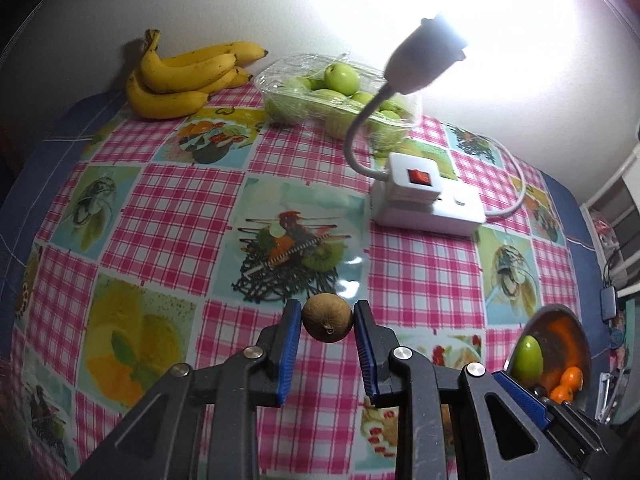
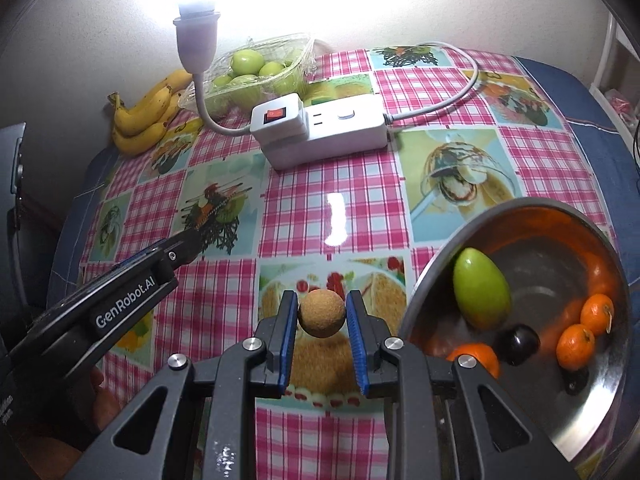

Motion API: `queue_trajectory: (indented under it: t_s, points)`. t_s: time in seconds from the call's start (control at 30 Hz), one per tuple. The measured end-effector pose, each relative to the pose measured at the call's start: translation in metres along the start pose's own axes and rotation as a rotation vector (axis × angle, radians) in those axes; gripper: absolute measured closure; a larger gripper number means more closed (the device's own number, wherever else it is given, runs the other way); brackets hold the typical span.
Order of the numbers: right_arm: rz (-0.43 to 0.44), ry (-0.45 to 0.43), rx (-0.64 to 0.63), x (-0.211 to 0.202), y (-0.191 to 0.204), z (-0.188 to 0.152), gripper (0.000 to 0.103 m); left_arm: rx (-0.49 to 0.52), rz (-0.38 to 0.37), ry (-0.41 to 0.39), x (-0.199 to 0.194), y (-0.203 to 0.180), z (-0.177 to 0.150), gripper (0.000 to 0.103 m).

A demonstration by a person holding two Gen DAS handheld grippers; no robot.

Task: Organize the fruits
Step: 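Carry the brown fruit and kiwi over the steel bowl with both tools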

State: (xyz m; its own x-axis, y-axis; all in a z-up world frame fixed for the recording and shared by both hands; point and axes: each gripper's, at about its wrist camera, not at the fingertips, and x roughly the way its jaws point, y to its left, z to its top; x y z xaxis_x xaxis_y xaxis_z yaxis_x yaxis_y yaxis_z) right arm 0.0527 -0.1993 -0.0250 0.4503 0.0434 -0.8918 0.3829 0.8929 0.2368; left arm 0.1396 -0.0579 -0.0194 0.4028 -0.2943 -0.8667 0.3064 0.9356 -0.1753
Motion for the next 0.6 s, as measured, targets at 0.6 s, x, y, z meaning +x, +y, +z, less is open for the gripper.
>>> queue_trajectory:
  t_s: [0.6]
  points:
    - [-0.079, -0.042, 0.093, -0.051, -0.066, -0.046, 0.077, 0.15, -0.117, -0.006, -0.046, -0.068, -0.059, 0.074]
